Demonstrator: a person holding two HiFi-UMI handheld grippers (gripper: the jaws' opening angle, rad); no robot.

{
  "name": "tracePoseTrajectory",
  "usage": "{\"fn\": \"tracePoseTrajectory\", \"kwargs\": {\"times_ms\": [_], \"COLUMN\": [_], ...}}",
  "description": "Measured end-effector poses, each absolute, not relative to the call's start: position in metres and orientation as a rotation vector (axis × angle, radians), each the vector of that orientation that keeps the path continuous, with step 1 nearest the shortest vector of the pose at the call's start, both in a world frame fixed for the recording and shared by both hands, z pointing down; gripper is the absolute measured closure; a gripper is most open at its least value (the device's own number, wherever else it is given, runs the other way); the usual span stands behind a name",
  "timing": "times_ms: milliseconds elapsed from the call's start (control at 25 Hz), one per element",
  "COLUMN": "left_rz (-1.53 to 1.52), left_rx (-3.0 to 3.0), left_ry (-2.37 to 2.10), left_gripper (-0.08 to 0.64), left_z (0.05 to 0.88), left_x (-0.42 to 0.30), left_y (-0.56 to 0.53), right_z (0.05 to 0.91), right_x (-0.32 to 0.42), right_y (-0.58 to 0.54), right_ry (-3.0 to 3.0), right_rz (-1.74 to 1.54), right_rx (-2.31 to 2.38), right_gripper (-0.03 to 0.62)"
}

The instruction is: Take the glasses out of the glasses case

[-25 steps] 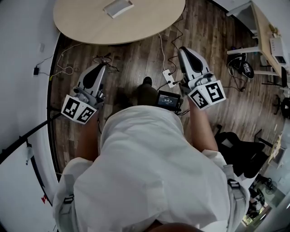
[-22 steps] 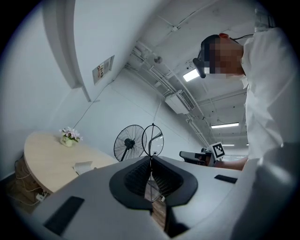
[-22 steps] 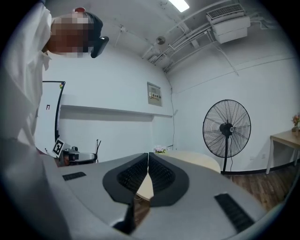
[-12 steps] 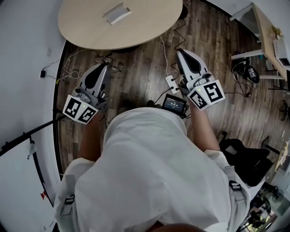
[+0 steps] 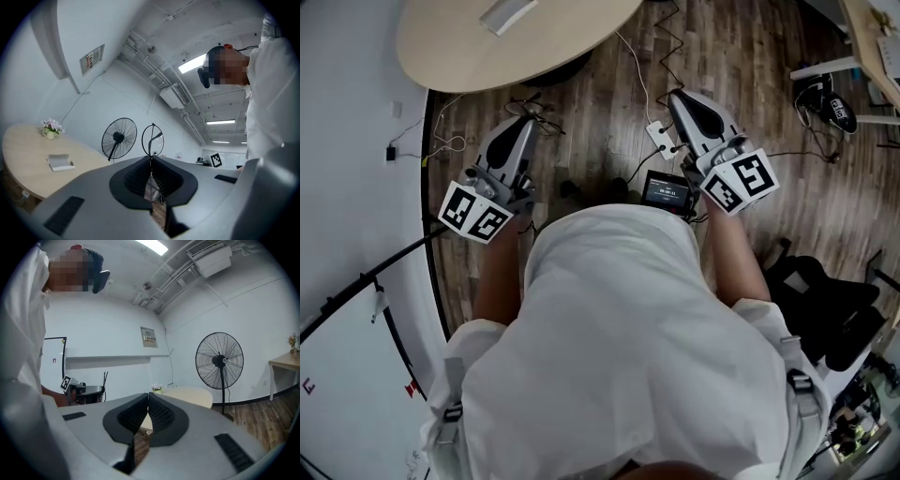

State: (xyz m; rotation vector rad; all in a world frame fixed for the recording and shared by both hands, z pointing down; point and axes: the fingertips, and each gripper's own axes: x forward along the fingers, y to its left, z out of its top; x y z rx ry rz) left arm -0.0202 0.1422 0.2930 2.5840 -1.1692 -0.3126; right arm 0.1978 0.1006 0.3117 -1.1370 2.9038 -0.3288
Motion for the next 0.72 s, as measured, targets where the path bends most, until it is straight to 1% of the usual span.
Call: {"fn": "tracePoseTrajectory", "kwargs": {"times_ms": [440,720], "left_rz": [-0.309,-0.304], "left_rx": [2.588,2.571], "left_ry": [-1.160,-1.164], "left_gripper": [0.534,0.534], "left_z": [0.297,0.302], "left_x": [0.027,0.032], "left_y": [0.141,0.146], "right_z": [0.312,0.312], "right_x": [0.242,0.249], "right_y": [0.103,0.104], "right_ry": [2.896,2.892], "right_rz": [-0.286,-0.273], "right_rx": [-1.122,-1.109], "right_gripper": [0.568,0.568]}}
